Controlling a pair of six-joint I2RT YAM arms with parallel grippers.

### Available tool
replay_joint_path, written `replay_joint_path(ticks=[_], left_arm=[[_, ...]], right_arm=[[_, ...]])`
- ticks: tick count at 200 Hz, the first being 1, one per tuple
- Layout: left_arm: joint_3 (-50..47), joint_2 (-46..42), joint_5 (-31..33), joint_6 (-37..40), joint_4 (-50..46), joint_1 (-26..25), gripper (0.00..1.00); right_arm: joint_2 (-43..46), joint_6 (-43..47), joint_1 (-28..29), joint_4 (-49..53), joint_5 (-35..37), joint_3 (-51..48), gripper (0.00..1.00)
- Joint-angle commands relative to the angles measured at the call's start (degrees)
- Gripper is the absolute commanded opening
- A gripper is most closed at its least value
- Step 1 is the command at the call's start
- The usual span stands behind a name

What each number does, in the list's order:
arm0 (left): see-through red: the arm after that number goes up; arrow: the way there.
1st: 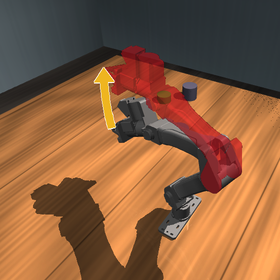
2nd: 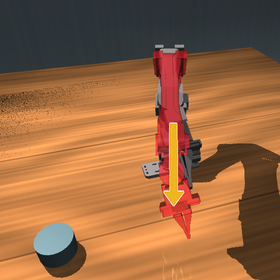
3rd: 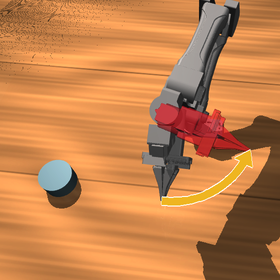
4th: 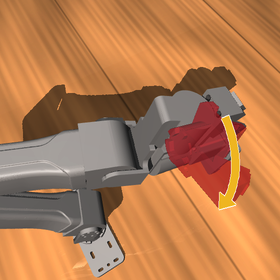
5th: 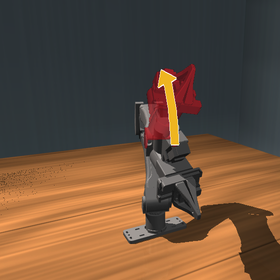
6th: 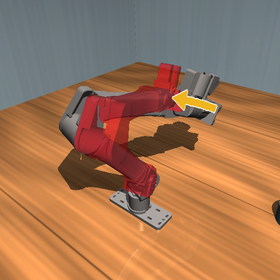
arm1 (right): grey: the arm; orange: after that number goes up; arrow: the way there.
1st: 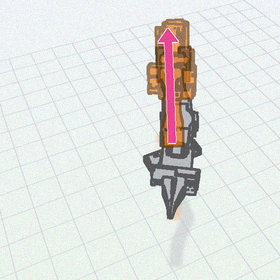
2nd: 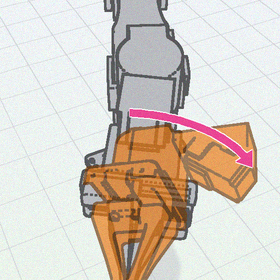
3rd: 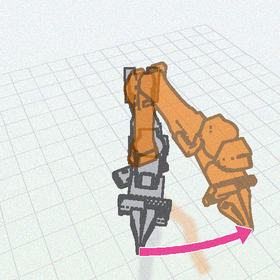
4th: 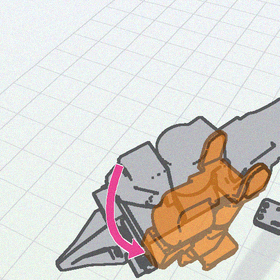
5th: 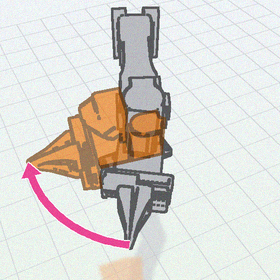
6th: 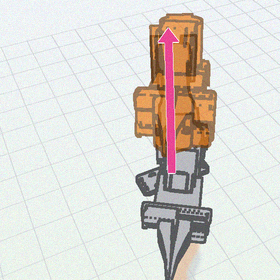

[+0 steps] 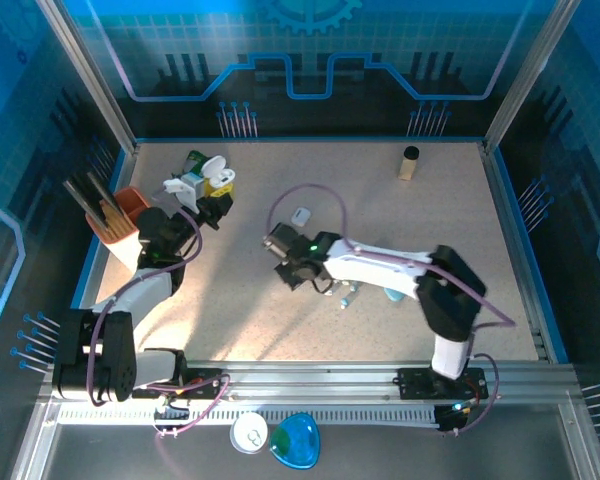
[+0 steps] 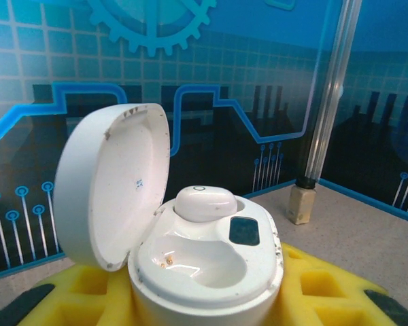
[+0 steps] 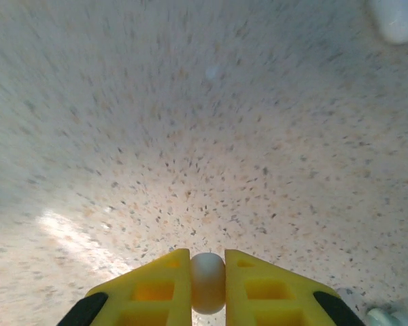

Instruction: Insert wireless bluetooth earbuds into charging case

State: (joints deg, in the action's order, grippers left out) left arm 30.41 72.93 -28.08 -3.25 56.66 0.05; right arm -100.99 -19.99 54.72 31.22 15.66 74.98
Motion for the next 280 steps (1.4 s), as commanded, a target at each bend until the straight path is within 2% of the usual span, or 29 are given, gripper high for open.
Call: replay_joint_path(ticks=[1, 21, 37, 68, 101, 176, 280], left_arm=[[0.3, 1.0, -4.0, -0.7, 3.3, -1.6, 0.34], [-0.2, 1.9, -4.9, 1.2, 3.9, -4.6, 0.34], [-0.9, 2.7, -5.3, 3.1, 5.0, -7.4, 0.34], [-1.9, 3.9, -5.2, 5.3, 7.6, -12.5, 0.34], [-2.5, 5.4, -3.8, 7.0, 9.8, -16.8, 0.33], [-3.0, 7.7, -3.2, 8.0, 13.9, -22.8, 0.32], [-4.0, 7.5, -3.2, 8.8, 14.9, -23.5, 0.32]], right_arm=[[9.2, -3.9, -4.1, -11.8, -13.4, -6.3, 0.16], [16.7, -6.5, -8.1, -20.7, -22.5, -12.0, 0.16], [21.3, -8.2, -10.7, -26.4, -27.1, -14.6, 0.16], [25.9, -6.1, -12.1, -28.6, -30.1, -13.1, 0.16], [26.9, -5.5, -12.3, -30.4, -33.0, -10.8, 0.16], [23.0, -5.5, -12.4, -31.8, -33.9, -7.0, 0.16], [19.6, -7.1, -13.7, -34.0, -32.7, -8.0, 0.14]])
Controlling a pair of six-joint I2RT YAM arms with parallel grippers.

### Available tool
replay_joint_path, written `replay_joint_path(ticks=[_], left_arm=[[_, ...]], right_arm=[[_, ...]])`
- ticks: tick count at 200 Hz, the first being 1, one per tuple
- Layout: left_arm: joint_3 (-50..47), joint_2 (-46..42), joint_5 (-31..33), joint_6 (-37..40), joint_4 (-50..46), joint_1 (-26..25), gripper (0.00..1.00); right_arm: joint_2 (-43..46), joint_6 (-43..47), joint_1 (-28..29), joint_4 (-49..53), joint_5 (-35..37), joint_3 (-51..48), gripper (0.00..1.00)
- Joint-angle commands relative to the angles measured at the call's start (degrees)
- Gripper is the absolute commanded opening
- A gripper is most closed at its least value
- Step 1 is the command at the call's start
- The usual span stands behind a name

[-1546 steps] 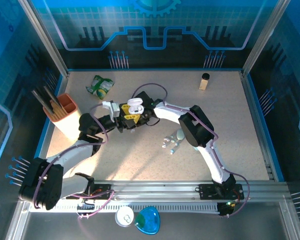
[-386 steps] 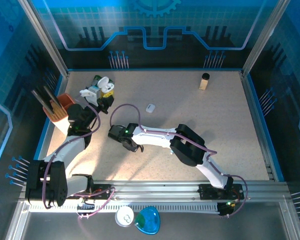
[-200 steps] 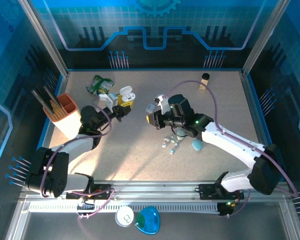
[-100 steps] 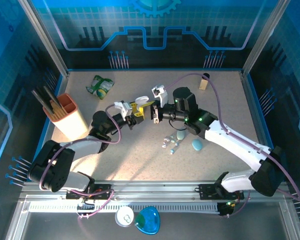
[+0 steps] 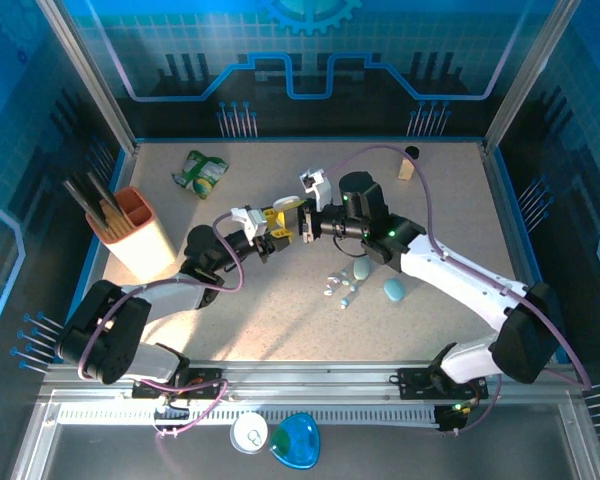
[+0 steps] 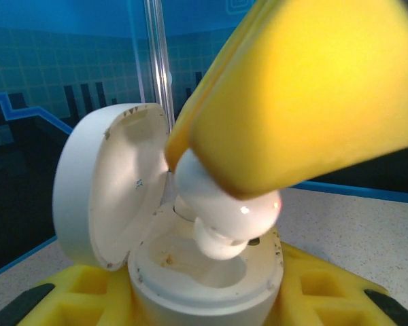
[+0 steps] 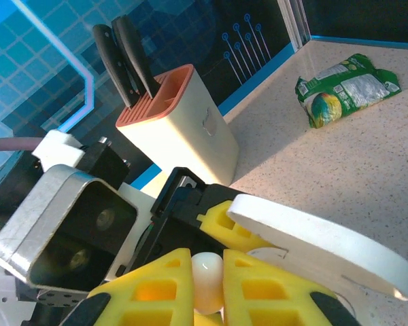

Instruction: Insert wireless bluetooth earbuds into charging case

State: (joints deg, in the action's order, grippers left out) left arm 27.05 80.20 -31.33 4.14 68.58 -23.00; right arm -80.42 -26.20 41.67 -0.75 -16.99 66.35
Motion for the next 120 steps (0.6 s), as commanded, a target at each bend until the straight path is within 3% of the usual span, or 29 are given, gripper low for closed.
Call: replay_joint_path(ticks=[1, 120], left_arm=[[-0.7, 0.2, 0.1, 1.4, 3.0, -0.5, 0.32], [0.8, 0.5, 5.1, 0.6, 2.8, -0.6, 0.31]], right_arm=[[-1.0, -0.9, -0.6, -2.0, -0.1, 0.6, 0.14], [-3.3, -1.6, -0.9, 0.4, 1.0, 0.0, 0.16]])
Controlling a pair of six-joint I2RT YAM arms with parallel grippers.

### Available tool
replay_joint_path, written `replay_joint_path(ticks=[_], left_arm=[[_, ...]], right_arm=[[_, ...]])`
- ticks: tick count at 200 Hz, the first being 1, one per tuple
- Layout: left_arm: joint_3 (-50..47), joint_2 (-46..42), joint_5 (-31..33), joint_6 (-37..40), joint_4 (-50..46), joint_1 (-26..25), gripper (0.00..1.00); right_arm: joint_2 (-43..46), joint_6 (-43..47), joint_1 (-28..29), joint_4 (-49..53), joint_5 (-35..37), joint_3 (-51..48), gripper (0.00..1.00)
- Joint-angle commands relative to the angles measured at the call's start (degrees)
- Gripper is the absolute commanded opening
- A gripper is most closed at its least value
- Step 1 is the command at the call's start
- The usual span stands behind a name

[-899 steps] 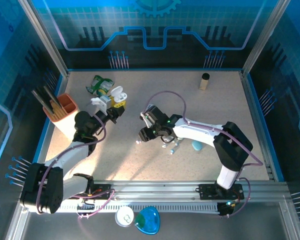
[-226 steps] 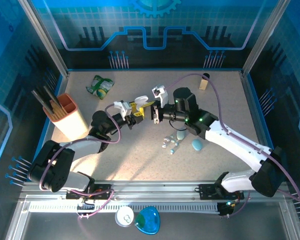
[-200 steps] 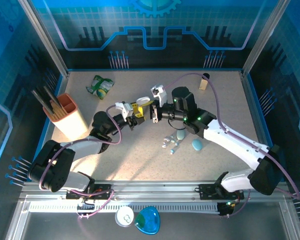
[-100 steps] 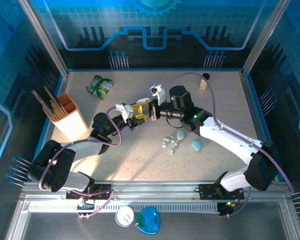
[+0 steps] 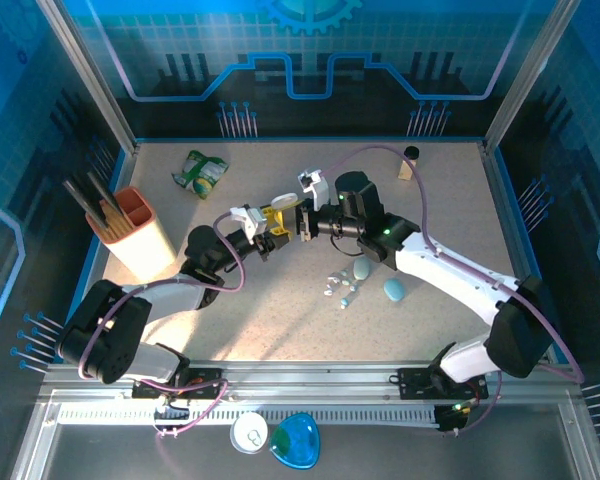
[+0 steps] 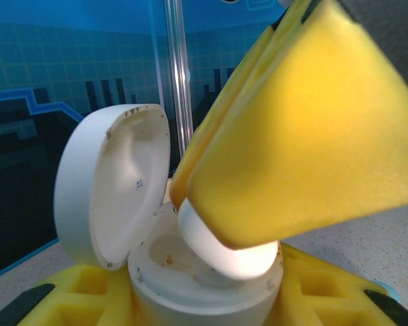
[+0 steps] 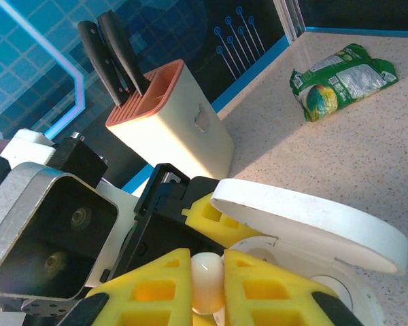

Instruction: Insert wireless bluetooth earbuds into charging case

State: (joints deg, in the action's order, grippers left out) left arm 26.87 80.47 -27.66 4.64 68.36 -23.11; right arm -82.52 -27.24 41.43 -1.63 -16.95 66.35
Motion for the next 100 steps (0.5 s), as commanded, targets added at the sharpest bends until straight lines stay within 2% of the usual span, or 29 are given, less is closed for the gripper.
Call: replay_joint_path(ticks=[1, 53, 100], left_arm=[[0.9, 0.2, 1.4, 0.1, 3.0, -0.4, 0.31], [0.9, -0.6, 0.2, 0.0, 2.6, -0.4, 0.31], [0.9, -0.8, -0.1, 0.3, 2.1, -0.4, 0.32]], right_arm=[[-1.3, -0.6, -0.7, 1.3, 1.1, 0.0, 0.16], [-2.5, -0.1, -0.7, 3.3, 5.7, 0.8, 0.20], [-2.4, 0.1, -0.7, 3.7, 6.6, 1.9, 0.31]])
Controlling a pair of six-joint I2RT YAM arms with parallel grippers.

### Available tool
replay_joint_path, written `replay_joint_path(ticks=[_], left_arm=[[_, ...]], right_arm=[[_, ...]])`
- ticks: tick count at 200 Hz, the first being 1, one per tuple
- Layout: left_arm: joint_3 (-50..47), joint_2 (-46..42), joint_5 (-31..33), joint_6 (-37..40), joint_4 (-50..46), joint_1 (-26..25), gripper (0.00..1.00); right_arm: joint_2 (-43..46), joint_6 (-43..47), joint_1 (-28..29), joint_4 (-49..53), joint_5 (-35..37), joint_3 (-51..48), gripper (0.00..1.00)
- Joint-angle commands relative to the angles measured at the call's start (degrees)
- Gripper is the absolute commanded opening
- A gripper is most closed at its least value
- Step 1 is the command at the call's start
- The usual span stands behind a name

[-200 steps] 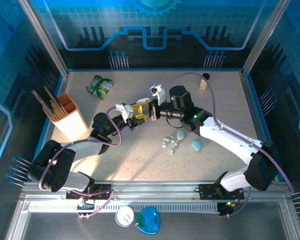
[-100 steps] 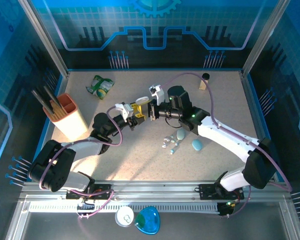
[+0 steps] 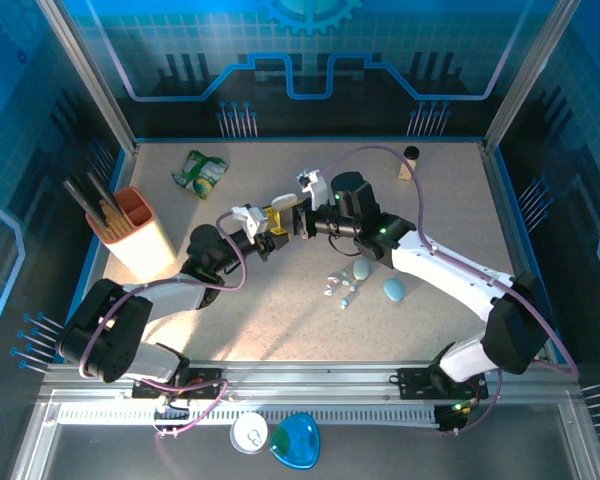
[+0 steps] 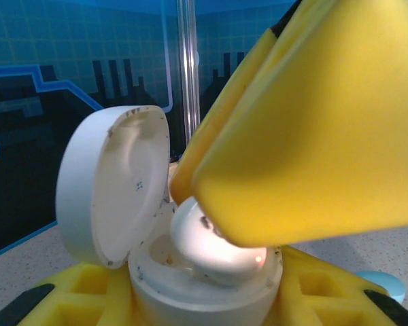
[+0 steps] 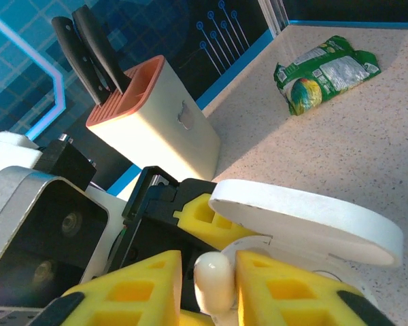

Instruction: Insert wireless bluetooth earbuds into charging case

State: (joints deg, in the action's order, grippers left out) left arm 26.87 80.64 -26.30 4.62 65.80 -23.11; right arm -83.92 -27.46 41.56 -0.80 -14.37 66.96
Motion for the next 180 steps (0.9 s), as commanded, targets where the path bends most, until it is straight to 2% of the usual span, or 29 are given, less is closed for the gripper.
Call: replay_joint_path(ticks=[1, 22, 93, 135, 180], left_arm=[[0.9, -0.9, -1.5, 0.4, 4.7, -0.4, 0.32], [0.9, -0.5, -1.5, 0.3, 4.9, -0.4, 0.32], [0.6, 0.0, -1.5, 0.2, 5.5, -0.4, 0.32], [0.2, 1.1, -1.0, 0.9, 5.9, -0.3, 0.32], [-0.1, 2.2, -0.4, 1.3, 6.2, -0.4, 0.32]], right_arm=[[-1.0, 0.3, -0.8, 2.9, 4.0, 1.3, 0.31], [-0.6, 0.7, -0.9, 3.6, 4.4, 1.9, 0.34], [0.1, 2.1, -1.0, 4.8, 4.9, 3.4, 0.34], [2.3, 2.9, -1.0, 2.1, 2.6, 2.0, 0.35], [6.9, 5.4, -1.0, -0.8, 1.1, -1.0, 0.42]])
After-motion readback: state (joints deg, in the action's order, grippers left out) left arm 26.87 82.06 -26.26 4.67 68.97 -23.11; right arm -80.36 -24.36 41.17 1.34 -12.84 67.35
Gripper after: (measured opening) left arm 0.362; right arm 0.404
